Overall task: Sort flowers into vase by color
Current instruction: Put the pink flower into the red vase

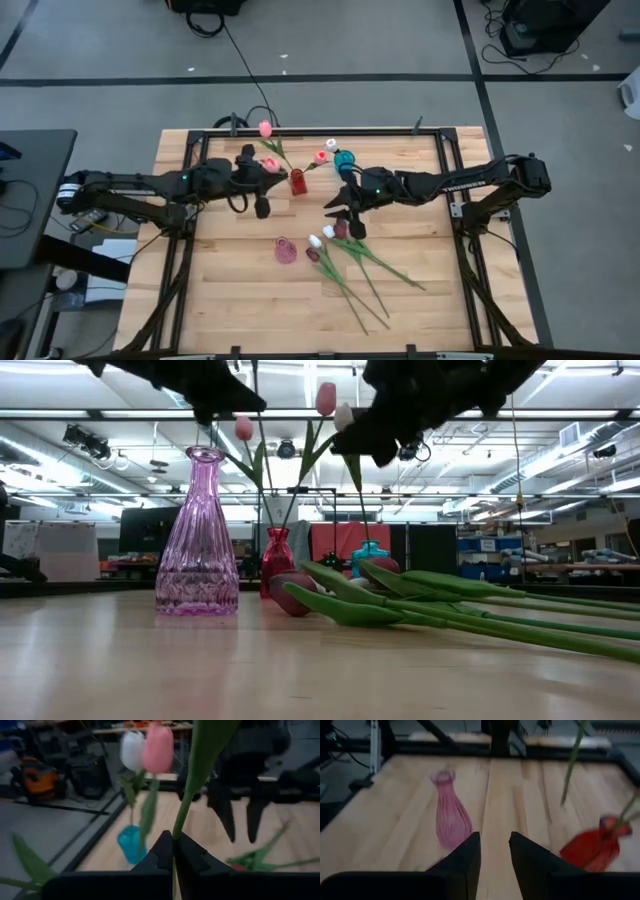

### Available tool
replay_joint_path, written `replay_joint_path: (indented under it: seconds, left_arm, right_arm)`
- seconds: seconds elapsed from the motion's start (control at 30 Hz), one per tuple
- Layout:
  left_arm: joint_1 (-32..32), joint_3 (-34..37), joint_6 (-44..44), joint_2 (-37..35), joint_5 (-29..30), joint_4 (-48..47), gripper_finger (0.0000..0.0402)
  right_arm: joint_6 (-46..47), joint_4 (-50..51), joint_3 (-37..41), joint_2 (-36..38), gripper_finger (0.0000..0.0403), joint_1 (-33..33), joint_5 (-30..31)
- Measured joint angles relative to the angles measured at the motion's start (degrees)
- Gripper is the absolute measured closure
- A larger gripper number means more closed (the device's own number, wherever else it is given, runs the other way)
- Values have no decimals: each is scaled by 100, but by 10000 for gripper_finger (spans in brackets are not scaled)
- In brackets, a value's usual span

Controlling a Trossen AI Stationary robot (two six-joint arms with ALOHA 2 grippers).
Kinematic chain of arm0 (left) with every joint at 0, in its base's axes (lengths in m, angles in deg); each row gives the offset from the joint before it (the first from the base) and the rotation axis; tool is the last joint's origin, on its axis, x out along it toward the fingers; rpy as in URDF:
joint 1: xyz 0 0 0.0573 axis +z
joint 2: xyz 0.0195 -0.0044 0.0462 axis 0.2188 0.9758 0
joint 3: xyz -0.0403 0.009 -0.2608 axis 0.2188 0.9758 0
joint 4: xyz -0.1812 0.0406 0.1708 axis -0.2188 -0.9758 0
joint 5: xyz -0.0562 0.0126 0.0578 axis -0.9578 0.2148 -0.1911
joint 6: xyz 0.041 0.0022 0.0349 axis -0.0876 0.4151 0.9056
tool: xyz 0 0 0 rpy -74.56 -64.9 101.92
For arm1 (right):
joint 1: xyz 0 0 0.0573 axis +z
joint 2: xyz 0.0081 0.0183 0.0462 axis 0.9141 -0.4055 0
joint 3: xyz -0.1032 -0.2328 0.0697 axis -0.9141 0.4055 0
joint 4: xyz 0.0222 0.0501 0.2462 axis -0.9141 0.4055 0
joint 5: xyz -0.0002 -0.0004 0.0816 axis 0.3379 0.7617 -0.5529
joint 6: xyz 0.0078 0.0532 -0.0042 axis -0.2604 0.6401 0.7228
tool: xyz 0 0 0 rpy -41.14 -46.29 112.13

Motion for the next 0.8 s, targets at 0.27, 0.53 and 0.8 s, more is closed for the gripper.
replay_joint_path:
  seconds: [0.27, 0.53, 0.8]
  left_arm:
    - [613, 13, 452, 441, 20, 158, 393]
    - [991, 11, 545, 733, -459, 437, 393]
    - [1035, 11, 469, 760, -460, 516, 392]
  right_arm:
    - [271, -375, 503, 25, 286, -156, 285]
    - [580, -952, 992, 25, 286, -187, 256]
    - [989, -1642, 1528, 23, 286, -187, 213]
